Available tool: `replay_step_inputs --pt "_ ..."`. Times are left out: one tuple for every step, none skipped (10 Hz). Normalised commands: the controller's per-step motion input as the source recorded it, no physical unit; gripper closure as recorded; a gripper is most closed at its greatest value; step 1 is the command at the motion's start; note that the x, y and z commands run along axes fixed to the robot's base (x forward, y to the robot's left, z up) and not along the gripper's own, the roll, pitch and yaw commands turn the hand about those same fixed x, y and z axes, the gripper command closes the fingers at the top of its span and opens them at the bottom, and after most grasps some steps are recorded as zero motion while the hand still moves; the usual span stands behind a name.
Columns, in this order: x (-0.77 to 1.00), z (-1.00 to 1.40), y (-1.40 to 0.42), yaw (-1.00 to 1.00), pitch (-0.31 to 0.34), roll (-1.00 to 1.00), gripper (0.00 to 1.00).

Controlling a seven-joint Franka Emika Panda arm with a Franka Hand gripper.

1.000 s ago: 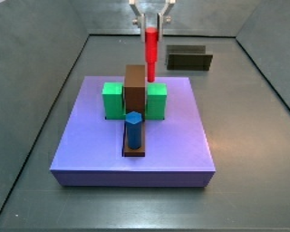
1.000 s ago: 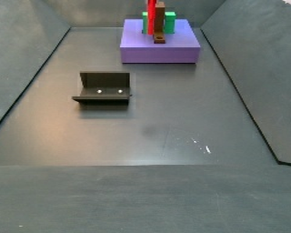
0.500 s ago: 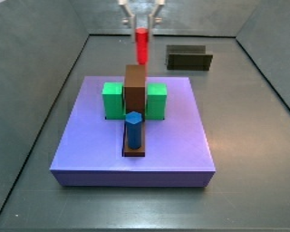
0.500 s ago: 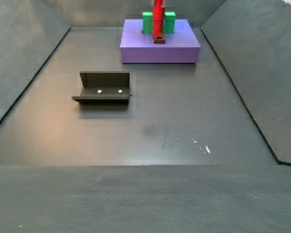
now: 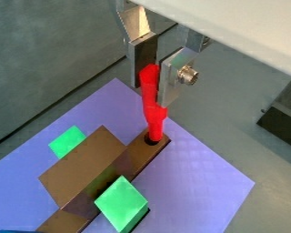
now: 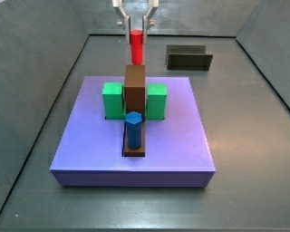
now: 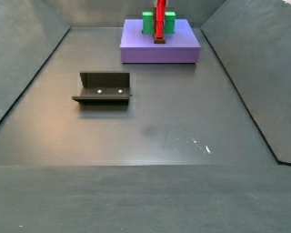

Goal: Pick up the red object. Move up. Place the red object on the fixture. Regrasp the red object. Move to above the board. Insert the red object.
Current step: Insert the red object.

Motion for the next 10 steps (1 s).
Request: replay_step_inputs --pt "-0.02 -0.11 0.0 0.0 0.0 -0.05 1.0" --pt "0.0 -0.12 0.0 0.0 0.0 -0.04 1.0" --pt "0.0 -0.15 0.0 0.0 0.0 -0.06 1.0" --pt "0.0 -0.19 0.0 0.0 0.0 -0.06 1.0" --pt "0.06 -0.24 0.0 0.0 0.0 -0.02 1.0" --pt "0.09 -0.23 -0.09 0.01 0.0 0.0 1.0" --pt "0.06 -0.18 -0.22 0.04 0.0 0.0 1.0" --pt "0.04 -0.19 -0.18 0.0 0.0 0.0 1.0" --pt "0.02 -0.22 -0.05 0.0 0.0 -0.03 1.0" --pt "0.06 -0.16 -0.07 0.0 0.0 -0.03 1.0"
